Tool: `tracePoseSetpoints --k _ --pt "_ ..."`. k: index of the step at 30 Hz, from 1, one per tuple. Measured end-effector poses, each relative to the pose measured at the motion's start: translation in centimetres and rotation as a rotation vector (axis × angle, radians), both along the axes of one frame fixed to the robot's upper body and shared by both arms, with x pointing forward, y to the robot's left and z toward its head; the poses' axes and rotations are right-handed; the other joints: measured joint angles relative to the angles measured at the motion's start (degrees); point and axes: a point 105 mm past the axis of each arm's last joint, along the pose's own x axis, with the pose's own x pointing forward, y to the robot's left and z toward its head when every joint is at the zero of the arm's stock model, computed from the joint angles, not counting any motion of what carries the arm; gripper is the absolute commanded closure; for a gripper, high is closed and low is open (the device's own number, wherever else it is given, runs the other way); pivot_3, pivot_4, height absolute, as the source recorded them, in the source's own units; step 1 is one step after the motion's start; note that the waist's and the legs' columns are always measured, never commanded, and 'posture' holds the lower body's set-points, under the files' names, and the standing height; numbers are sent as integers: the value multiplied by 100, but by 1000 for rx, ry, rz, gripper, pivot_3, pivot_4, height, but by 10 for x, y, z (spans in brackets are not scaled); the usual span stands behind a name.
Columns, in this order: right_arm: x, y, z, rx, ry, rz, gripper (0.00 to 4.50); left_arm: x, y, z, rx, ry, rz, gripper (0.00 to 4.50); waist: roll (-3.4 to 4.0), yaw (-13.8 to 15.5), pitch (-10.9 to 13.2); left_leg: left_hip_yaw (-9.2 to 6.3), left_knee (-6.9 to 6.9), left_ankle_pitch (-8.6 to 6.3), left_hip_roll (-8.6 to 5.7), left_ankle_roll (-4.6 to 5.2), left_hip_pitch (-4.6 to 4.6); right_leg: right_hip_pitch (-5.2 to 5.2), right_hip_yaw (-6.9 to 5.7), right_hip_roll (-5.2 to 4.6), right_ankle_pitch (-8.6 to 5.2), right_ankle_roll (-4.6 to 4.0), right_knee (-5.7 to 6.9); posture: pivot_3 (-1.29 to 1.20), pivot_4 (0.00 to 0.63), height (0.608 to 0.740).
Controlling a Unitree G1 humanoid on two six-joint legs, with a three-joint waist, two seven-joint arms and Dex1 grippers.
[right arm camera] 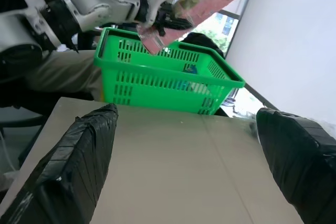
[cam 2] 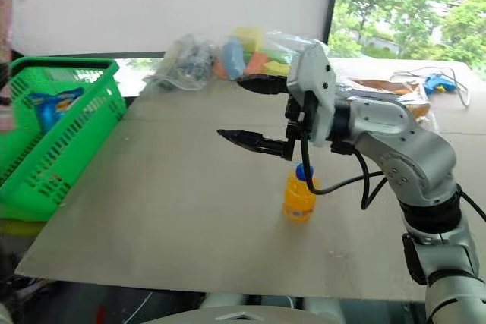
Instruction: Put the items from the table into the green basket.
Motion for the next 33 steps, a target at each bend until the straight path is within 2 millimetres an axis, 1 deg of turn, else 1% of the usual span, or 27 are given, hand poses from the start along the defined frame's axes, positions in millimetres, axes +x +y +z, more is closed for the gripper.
tracePoseSetpoints --k 1,2,3,4,5,6,7,8,9,11,12,13,14,16,17,18,19,20,21,22,23,24,25,26,28,30,33 --pt "1 0 0 -1 1 2 0 0 5 -5 13 28 1 2644 -8 86 -5 -6 0 -7 -1 8 -4 1 -6 -1 0 0 -2 143 0 740" --pt "1 0 -1 -4 4 6 0 2 9 -15 29 73 -2 2644 -18 164 -11 -5 3 -12 -1 8 -5 0 -8 -1 0 0 0 131 0 740" --pt "1 0 -2 -8 6 17 0 4 15 -27 37 120 -3 2366 -33 237 -21 -9 4 -13 -1 5 -6 1 -14 -1 1 -1 1 119 0 740" --pt "0 1 -2 -9 6 23 0 4 18 -32 33 136 2 2047 -45 266 -28 -11 5 -14 2 1 -9 0 -17 1 4 -7 1 104 0 740" --pt "-1 1 -2 -12 5 33 0 4 23 -38 18 151 15 1819 -63 288 -40 -13 8 -14 4 1 -11 -1 -20 3 5 -7 3 94 0 740" --pt "-2 1 -2 -14 4 39 0 3 27 -41 2 150 28 1268 -82 300 -52 -15 9 -14 7 1 -13 -1 -22 6 5 -8 2 90 0 740" --pt "-3 0 -2 -15 1 42 0 4 29 -40 -1 139 32 808 -101 303 -64 -16 8 -15 9 1 -14 -1 -24 7 5 -8 1 84 0 740" --pt "-5 0 -1 -17 -4 42 0 6 28 -33 2 108 29 318 -115 307 -73 -17 8 -15 10 0 -15 -1 -26 7 5 -8 1 81 0 740" --pt "-7 -1 0 -15 -11 42 0 10 25 -20 14 60 15 59 -131 306 -83 -16 8 -16 10 0 -16 -1 -26 6 5 -8 0 74 0 740" --pt "-7 -2 2 -5 -20 28 0 15 15 1 31 -13 -38 59 -135 288 -90 -8 8 -17 10 -1 -15 -2 -22 1 5 -8 0 68 0 740" --pt "-7 -3 2 -3 -18 20 0 17 11 6 36 -27 -61 59 -132 273 -92 -6 7 -17 10 -1 -15 -2 -20 0 5 -8 1 59 0 740" --pt "-5 -7 0 -3 -8 -10 0 26 -7 13 8 -70 -156 59 -125 256 -96 -6 7 -17 11 -1 -15 -2 -20 -1 5 -8 2 54 0 740" --pt "-4 -8 -1 -2 -4 -22 0 31 -15 14 -1 -75 -194 59 -123 252 -97 -6 8 -17 12 -1 -14 -2 -21 -1 5 -8 4 49 0 740" --pt "-1 -12 -2 2 1 -62 0 47 -50 10 -80 -88 -341 59 -116 235 -102 -6 12 -8 15 14 -14 -1 -22 -1 5 -9 10 34 0 740" --pt "1 -14 -3 5 2 -92 0 54 -80 2 -160 -74 -460 59 -114 195 -102 -5 13 -7 17 15 -15 -1 -21 -1 5 -9 11 27 0 740" --pt "3 -16 -3 4 1 -115 0 57 -100 -5 -205 -50 -537 59 -112 153 -104 -1 13 -7 18 17 -15 1 -17 -1 6 -9 12 23 0 740" --pt "5 -19 -5 -4 3 -150 0 56 -129 -16 -264 -3 -641 59 -111 89 -106 5 13 -6 18 21 -15 1 -10 -1 6 -9 11 3 0 740" --pt "9 -25 -9 -12 15 -196 0 49 -166 -32 -327 76 -778 59 -109 5 -106 8 13 -6 17 26 -17 1 -6 -2 6 -9 10 3 0 740" --pt "14 -33 -13 -22 33 -255 0 35 -206 -54 -375 193 -927 59 -108 -81 -106 17 13 -10 17 34 -17 0 0 -2 6 -9 8 -13 0 740" --pt "19 -43 -17 -34 49 -313 0 19 -240 -75 -416 302 -1050 59 -105 -162 -106 23 13 -12 17 38 -16 -1 6 -3 6 -9 8 -13 0 740" --pt "23 -53 -20 -47 60 -373 0 1 -269 -94 -465 405 -1156 59 -101 -260 -103 30 13 -10 16 34 -15 -2 12 -2 6 -8 8 -51 0 740" --pt "27 -62 -23 -57 67 -426 0 -14 -290 -108 -509 487 -1231 59 -98 -346 -101 36 13 -5 19 26 -15 -6 15 1 6 -8 7 -75 4 740" --pt "30 -74 -25 -68 78 -480 0 -29 -307 -119 -539 560 -1289 59 -94 -451 -99 41 10 -5 26 26 -15 -11 17 7 6 -9 8 -85 6 740" --pt "31 -86 -27 -83 85 -526 0 -39 -316 -125 -544 607 -1325 59 -82 -515 -91 47 10 -8 35 31 -11 -11 18 14 5 -10 8 -103 9 740" --pt "30 -106 -28 -110 90 -603 0 -51 -329 -133 -546 678 -1383 59 -29 -604 -87 47 8 -15 42 43 -2 -7 16 20 5 -11 13 -133 9 740" --pt "27 -121 -29 -129 89 -657 0 -54 -338 -140 -572 724 -1426 59 33 -643 -75 54 14 -10 46 39 22 10 18 25 5 -14 19 -158 10 740" --pt "20 -128 -31 -146 90 -685 0 -56 -346 -144 -566 802 -1504 59 56 -714 -65 55 30 -8 54 37 40 33 14 37 7 -17 21 -191 11 740"
